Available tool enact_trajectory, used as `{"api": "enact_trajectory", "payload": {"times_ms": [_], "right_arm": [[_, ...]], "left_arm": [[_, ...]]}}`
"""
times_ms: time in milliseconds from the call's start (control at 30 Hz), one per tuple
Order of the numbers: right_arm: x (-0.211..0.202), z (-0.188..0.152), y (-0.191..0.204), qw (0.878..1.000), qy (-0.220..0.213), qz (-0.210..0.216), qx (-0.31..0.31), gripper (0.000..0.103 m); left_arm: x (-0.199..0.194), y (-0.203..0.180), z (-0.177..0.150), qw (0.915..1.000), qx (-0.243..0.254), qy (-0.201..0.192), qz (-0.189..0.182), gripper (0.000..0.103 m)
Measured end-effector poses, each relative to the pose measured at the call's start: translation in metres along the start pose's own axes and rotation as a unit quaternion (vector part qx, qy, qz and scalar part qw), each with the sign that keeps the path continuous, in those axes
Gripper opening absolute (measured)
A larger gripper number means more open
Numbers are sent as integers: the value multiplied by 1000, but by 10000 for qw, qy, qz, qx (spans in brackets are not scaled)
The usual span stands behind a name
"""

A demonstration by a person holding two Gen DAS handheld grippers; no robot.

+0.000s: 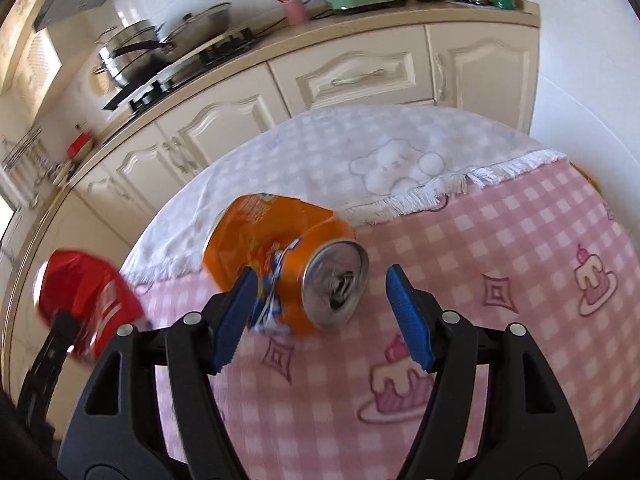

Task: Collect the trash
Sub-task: 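Grasp the red Coca-Cola can with the left tool while the right tool grasps the orange Fanta can, then carry both cans with both tools over the blue bin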

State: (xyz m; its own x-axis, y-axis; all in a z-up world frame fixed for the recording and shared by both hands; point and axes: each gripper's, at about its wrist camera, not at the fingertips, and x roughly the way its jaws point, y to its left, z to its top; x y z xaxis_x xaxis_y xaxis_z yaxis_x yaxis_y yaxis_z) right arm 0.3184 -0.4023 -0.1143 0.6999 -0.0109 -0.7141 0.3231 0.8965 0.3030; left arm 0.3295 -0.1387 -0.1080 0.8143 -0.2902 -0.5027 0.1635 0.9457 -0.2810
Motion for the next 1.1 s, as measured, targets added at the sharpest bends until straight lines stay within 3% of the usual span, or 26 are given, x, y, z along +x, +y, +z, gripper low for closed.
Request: {"api": "enact_trajectory", "payload": {"times_ms": [100,133,167,400,600,833,1100], "right_arm": [[10,-2,2,9999,115,52,62,60],[14,-4,3,9999,152,60,58,45],[15,-5,3,9998,190,69,52,39],[-10,-15,16,9992,-162,88,-364,39],[-49,-27,48,9959,-490,440,-623,39],[-71,-58,128,9864,-550,1056,-1133,39],[-53,-127,254,9664,-140,1773,-1856,39]], "left_arm": [[-3,4,2,10000,13,27,2,32],[-3,6,3,10000,8,44,-8,32],[-5,7,3,10000,5,55,-24,32],[-20,16,3,9998,-87,60,-155,32],[-45,36,7,9998,-136,-95,-139,32],[-87,104,5,9984,-283,-347,336,32],[-130,225,-15,9880,-641,-420,1342,32]]}}
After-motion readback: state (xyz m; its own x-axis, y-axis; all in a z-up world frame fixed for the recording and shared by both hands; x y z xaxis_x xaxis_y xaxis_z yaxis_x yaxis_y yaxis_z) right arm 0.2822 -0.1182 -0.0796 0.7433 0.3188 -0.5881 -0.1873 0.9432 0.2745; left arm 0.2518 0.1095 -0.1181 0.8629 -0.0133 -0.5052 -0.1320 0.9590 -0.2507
